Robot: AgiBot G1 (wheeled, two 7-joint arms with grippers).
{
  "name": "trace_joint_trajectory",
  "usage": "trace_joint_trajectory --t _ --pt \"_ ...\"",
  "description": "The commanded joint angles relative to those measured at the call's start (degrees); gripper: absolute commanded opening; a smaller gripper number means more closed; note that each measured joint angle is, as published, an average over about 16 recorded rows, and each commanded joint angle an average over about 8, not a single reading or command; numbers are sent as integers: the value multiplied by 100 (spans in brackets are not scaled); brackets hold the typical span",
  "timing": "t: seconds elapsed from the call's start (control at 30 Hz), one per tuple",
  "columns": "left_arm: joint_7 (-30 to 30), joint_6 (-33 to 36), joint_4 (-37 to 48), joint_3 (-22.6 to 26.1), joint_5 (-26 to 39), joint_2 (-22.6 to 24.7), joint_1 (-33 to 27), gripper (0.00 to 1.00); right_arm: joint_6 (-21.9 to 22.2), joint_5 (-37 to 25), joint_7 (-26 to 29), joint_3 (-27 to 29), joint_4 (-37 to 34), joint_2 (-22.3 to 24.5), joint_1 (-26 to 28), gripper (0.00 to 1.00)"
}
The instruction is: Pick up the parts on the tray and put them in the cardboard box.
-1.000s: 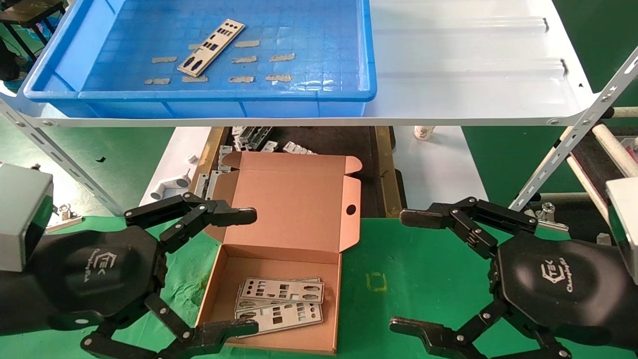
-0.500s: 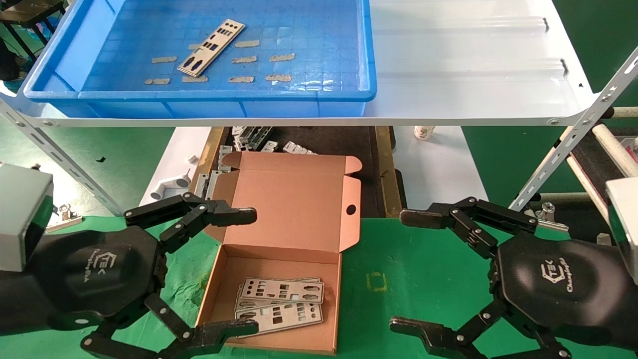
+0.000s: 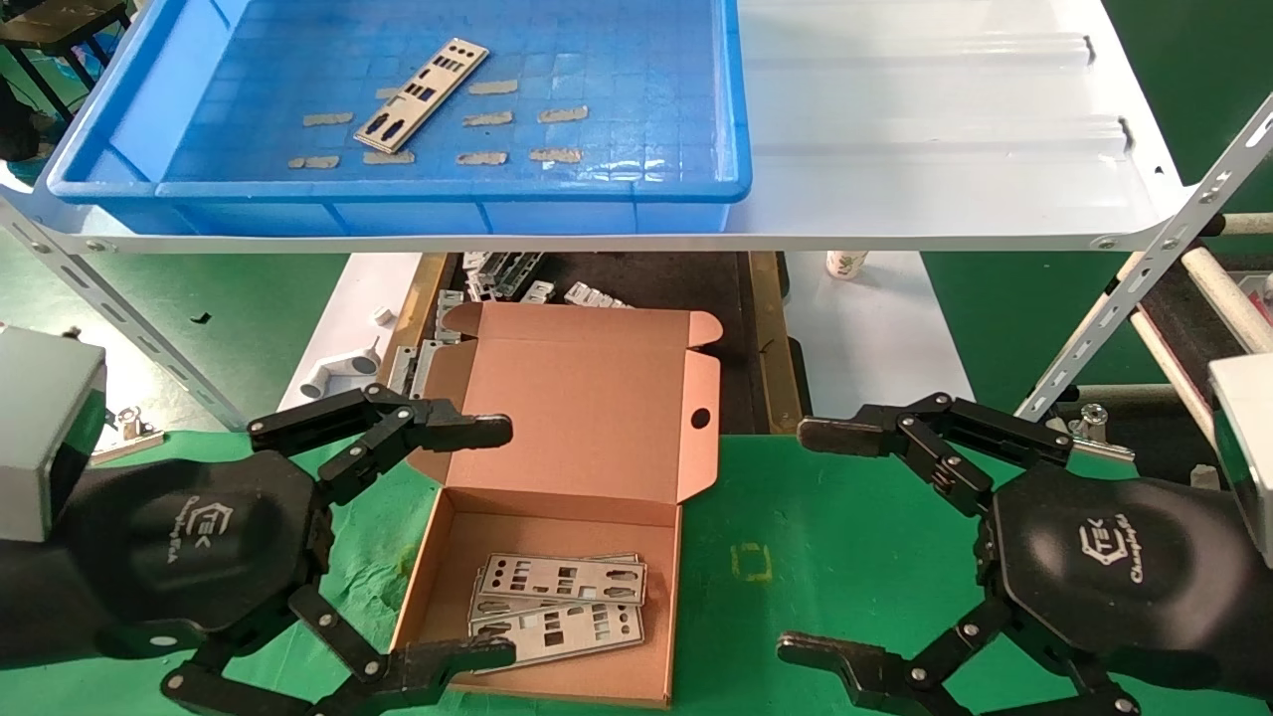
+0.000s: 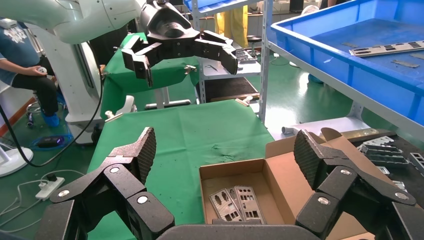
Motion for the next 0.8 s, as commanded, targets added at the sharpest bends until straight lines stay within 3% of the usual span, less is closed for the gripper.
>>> trace_joint_trajectory --t 0.03,0.8 --pt "0 0 0 0 0 0 0 100 0 0 0 0 0 0 0 100" --pt "0 0 0 0 0 0 0 100 0 0 0 0 0 0 0 100"
